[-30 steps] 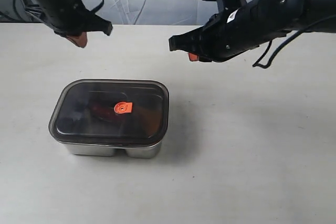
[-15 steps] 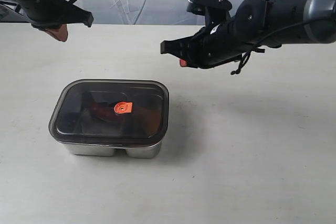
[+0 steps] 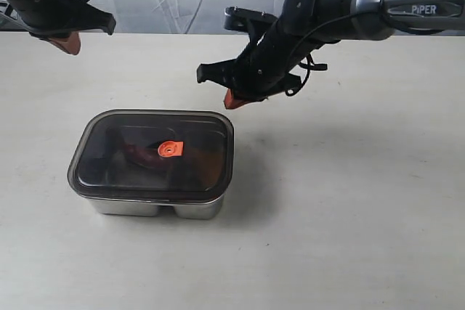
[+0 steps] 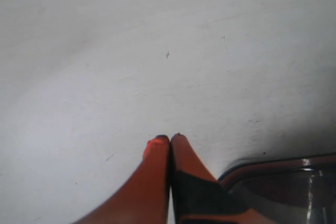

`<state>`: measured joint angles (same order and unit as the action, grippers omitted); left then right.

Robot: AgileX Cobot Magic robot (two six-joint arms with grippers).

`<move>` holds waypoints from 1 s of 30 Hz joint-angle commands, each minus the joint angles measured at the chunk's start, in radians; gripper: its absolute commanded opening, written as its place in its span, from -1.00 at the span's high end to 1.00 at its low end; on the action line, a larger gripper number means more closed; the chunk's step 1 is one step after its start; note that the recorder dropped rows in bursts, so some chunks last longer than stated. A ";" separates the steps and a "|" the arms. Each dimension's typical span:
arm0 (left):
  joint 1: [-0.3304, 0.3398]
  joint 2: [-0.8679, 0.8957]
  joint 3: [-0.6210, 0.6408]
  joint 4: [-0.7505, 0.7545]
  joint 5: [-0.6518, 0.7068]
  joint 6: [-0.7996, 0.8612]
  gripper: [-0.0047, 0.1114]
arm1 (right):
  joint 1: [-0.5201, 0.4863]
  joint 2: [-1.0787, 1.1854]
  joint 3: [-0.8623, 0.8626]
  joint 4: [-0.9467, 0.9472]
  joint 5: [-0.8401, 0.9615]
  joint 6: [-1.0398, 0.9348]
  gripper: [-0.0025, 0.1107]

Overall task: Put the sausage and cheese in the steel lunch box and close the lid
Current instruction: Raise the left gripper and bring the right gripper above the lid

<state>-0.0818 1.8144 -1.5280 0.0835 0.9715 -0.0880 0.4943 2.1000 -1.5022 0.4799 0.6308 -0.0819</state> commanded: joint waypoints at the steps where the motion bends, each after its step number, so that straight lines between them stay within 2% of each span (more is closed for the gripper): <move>1: 0.003 -0.013 0.004 -0.003 -0.007 -0.007 0.92 | 0.024 0.005 -0.009 -0.007 0.013 -0.014 0.96; 16: 0.003 -0.011 0.010 -0.003 0.004 -0.006 0.92 | 0.030 -0.024 -0.009 -0.091 0.097 -0.022 0.96; 22: 0.003 -0.011 0.063 -0.004 0.030 -0.006 0.92 | 0.030 -0.074 -0.009 -0.188 0.092 0.051 0.96; 30: 0.003 -0.012 0.132 -0.165 0.053 0.094 0.92 | 0.030 -0.132 -0.009 -0.203 0.140 0.061 0.96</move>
<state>-0.0817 1.8141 -1.4114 -0.0119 1.0170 -0.0357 0.5227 1.9902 -1.5059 0.2853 0.7400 -0.0256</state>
